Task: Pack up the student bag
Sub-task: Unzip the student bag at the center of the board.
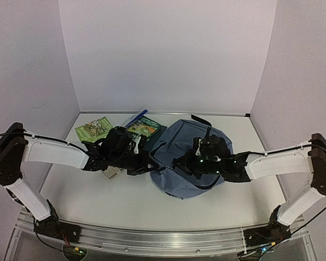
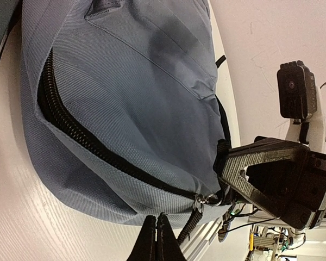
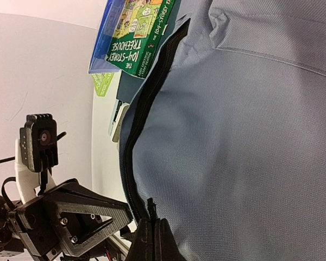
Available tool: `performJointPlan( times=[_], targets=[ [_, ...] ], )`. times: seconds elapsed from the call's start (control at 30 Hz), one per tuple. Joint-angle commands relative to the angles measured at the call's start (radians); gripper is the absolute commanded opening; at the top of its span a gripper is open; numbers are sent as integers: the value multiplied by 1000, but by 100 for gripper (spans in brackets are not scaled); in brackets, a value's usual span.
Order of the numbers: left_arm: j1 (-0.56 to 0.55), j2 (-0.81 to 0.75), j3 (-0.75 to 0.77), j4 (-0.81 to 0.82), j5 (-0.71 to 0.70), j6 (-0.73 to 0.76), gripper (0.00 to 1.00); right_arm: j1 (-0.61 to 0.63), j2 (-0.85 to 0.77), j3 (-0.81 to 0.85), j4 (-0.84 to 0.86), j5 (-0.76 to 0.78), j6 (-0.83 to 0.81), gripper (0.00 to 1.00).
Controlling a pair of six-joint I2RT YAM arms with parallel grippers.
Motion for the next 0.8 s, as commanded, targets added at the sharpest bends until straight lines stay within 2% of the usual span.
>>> performJointPlan(
  times=[0.0, 0.57, 0.77],
  targets=[
    [-4, -55, -4, 21, -18, -3, 0, 8, -37, -2, -6, 35, -15, 0],
    [0, -67, 59, -67, -226, 52, 0, 46, -119, -31, -174, 127, -32, 0],
    [47, -62, 92, -100, -262, 76, 0, 62, -183, -62, -271, 179, -22, 0]
  ],
)
